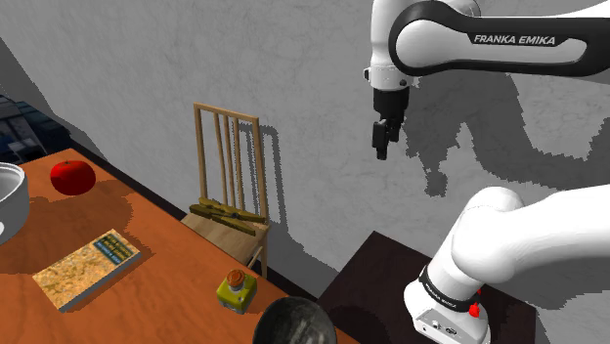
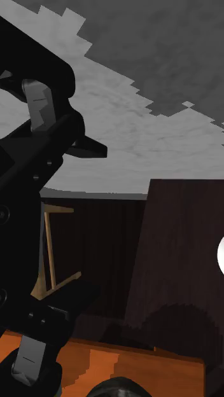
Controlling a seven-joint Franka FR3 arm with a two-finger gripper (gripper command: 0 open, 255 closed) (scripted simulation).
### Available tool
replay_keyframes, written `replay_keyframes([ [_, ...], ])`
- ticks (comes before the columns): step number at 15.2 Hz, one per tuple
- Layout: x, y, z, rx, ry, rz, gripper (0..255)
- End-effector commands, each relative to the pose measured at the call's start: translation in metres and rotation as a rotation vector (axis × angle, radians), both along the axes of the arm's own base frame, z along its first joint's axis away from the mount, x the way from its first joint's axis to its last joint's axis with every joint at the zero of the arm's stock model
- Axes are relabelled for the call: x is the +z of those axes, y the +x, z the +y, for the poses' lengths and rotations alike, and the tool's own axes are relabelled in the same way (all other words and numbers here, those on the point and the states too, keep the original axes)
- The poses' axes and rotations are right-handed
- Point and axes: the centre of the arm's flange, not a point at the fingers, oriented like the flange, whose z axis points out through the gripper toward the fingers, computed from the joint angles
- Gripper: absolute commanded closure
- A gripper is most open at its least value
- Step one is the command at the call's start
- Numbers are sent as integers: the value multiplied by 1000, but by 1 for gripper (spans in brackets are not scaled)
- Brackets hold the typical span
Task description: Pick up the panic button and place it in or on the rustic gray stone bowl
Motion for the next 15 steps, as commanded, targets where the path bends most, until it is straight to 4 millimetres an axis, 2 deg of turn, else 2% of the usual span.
replay_keyframes([
  [1,0,0,0,0,0,0,0],
  [15,-103,45,144,39,26,9,0],
])
